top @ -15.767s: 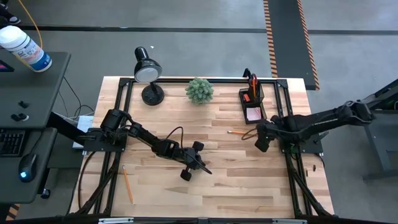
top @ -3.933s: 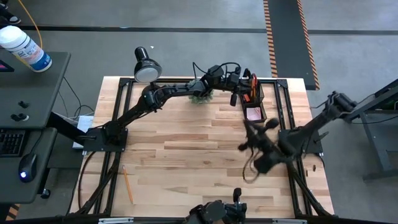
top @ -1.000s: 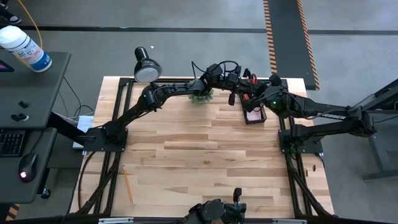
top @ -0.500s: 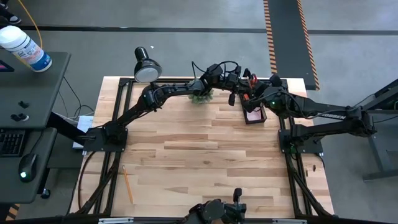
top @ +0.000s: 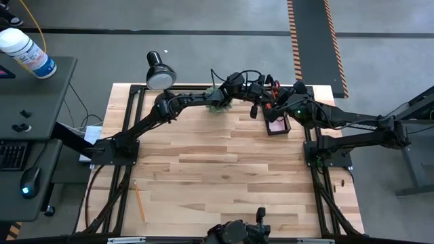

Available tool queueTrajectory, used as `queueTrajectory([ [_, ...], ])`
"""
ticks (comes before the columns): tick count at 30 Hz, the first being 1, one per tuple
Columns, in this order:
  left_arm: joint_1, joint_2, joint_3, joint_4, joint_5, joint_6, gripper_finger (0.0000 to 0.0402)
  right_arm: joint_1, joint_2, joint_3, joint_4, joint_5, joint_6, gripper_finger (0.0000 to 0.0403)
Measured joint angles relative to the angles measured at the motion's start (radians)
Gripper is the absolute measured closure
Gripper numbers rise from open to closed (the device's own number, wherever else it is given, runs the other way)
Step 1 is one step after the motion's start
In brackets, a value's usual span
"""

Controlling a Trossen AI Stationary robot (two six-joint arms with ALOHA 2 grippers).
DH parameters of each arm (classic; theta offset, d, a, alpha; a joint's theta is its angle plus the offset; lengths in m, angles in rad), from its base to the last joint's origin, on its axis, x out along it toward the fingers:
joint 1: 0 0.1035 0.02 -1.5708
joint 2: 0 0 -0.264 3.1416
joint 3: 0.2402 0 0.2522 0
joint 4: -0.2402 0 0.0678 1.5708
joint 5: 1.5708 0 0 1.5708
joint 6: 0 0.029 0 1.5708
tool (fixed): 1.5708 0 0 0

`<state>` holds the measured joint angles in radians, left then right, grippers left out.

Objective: Pick and place office supplies into organizer
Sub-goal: Put the right pencil into the desk organizer

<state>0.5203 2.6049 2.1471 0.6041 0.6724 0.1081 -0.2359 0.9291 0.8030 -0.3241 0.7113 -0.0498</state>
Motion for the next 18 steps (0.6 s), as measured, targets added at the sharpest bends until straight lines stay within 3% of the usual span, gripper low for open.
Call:
queueTrajectory([
  [5, 0.002, 0.000, 0.000, -0.001, 0.000, 0.001, 0.0401, 0.000, 0.000, 0.000, 0.000, -0.020, -0.019, 0.0378],
  [18, 0.003, 0.000, 0.000, -0.013, -0.003, 0.016, 0.0399, 0.000, 0.002, 0.000, -0.008, -0.024, -0.031, 0.0388],
])
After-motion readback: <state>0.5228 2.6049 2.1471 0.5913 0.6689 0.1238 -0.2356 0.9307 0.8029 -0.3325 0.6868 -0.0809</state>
